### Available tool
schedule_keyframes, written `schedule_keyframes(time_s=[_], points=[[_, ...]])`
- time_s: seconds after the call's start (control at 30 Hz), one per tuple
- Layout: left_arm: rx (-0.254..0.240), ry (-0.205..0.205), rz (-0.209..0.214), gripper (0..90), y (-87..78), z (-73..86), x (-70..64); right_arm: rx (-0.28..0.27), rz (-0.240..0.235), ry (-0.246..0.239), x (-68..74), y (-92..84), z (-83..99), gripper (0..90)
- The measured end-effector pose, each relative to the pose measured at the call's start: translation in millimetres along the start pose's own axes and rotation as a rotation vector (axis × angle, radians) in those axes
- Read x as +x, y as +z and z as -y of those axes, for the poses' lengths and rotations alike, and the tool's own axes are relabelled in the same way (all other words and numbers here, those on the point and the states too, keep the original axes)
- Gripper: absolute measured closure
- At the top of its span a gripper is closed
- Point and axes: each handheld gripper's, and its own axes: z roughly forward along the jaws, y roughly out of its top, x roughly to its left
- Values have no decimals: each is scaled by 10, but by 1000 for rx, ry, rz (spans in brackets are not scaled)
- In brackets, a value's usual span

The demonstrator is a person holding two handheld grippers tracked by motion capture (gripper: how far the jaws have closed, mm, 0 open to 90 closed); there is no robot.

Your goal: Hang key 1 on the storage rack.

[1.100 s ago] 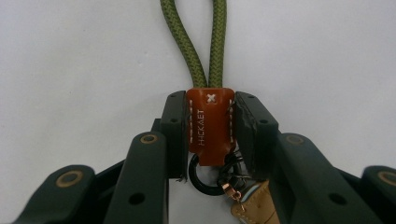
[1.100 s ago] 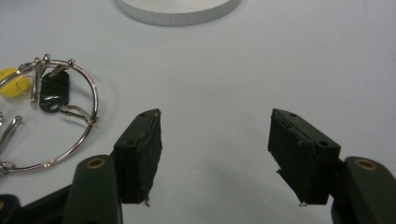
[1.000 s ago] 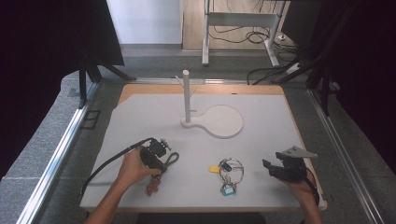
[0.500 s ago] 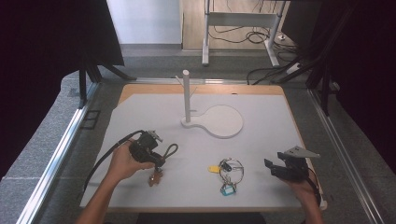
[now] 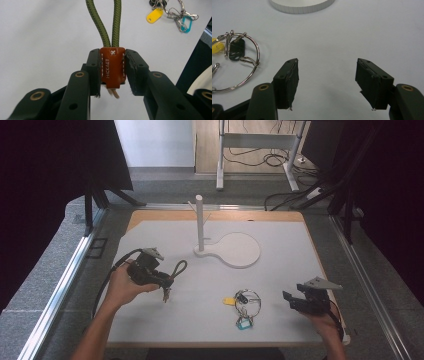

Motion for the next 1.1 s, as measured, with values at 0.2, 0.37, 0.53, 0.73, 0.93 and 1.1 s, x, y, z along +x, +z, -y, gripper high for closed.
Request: schedule_keyframes(time_s=[0.2, 0.37, 0.53, 0.73, 0.93, 1.1], points=[[-17, -4, 6, 672, -61, -30, 38, -2, 0, 1, -6, -10, -1, 352], [-29, -13, 0, 672, -104, -75, 81, 4, -1, -1, -4, -1, 3, 352], [-37, -15, -6, 672, -158, -156, 135, 9, -4, -4, -2, 3, 4, 352], [-48, -17, -11, 672, -196, -240, 194, 11, -5, -4, -5, 1, 5, 352], [-54, -21, -9, 672, -216, -293, 267, 15, -5, -1, -5, 6, 7, 351], [-64, -28, -6, 672, -238, -330, 321, 20, -8, -1, -9, 12, 10, 351]])
